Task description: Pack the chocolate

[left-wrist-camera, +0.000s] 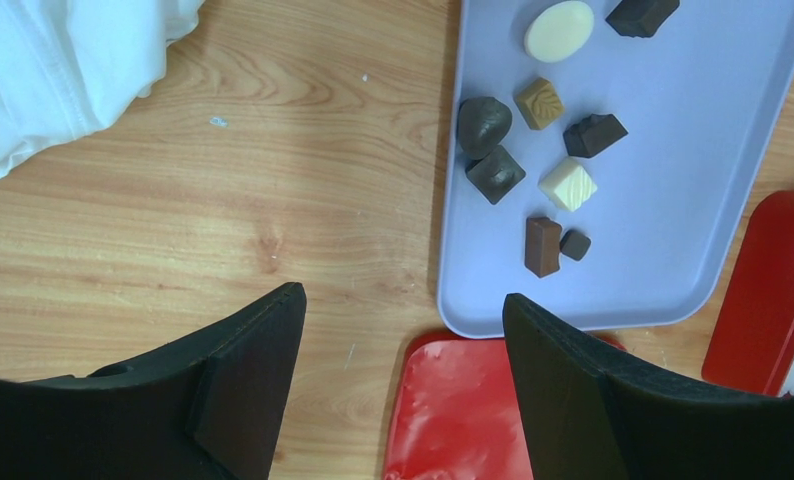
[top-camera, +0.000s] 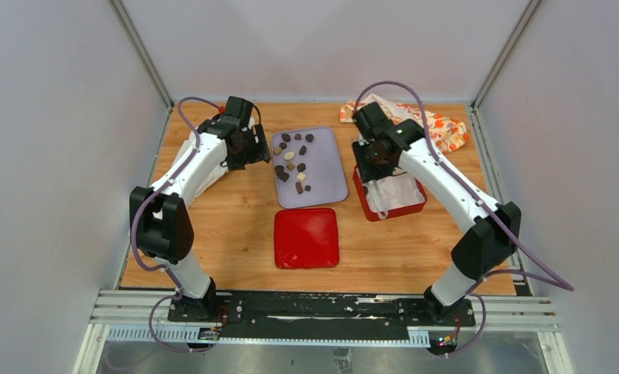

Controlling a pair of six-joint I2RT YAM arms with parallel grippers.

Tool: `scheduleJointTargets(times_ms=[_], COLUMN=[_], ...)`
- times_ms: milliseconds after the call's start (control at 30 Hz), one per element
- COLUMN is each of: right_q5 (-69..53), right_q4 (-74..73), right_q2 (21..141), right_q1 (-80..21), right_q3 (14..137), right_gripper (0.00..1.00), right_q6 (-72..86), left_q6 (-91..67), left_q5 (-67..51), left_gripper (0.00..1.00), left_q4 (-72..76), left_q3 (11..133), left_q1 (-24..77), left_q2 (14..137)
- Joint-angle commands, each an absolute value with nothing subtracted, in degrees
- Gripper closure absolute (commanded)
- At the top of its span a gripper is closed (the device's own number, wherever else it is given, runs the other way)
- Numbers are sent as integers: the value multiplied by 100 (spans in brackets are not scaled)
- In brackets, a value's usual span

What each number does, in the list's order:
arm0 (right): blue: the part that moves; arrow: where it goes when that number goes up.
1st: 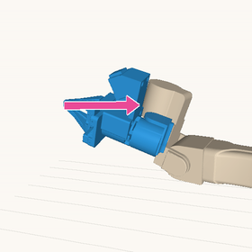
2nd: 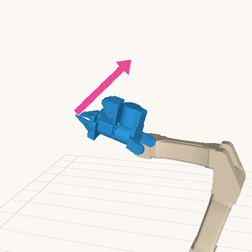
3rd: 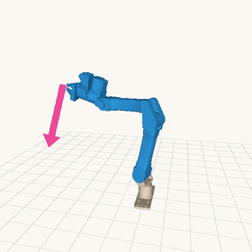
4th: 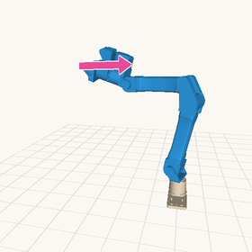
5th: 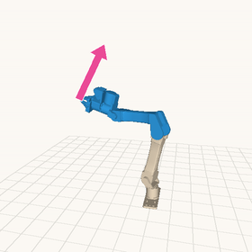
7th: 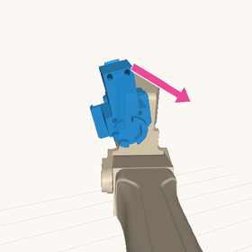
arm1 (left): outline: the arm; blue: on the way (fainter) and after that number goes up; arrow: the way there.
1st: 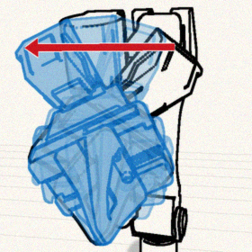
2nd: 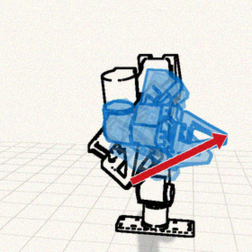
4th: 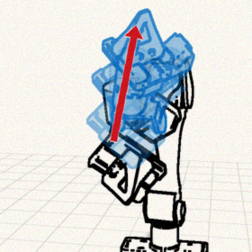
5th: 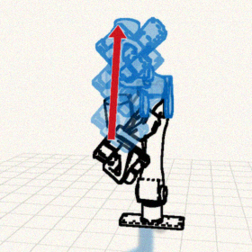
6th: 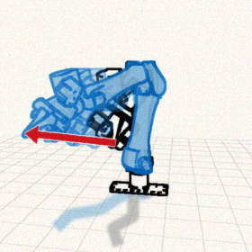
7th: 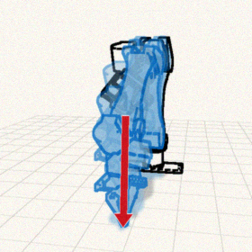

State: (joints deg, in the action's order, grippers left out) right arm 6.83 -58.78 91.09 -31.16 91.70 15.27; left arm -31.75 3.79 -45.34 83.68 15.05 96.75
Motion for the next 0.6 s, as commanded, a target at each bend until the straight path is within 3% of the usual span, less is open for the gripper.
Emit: scheduleJointTargets(times_ms=[0,233,567], right_q5=[158,-215,-49], right_q4=[-6245,-6368,-6312], right_q2=[9740,10678,11455], right_q1=[-3769,-4413,-4502], right_q3=[9630,9802,9998], right_gripper=[62,59,53], right_q6=[1175,742,625], left_q6=[-3102,-3027,-2955], left_q5=[508,451,466], left_gripper=[22,22,22], left_q4=[-4626,-4656,-4676], left_q3=[8515,8535,8482], left_q1=[1430,1328,1318], left_q2=[9602,9598,9554])
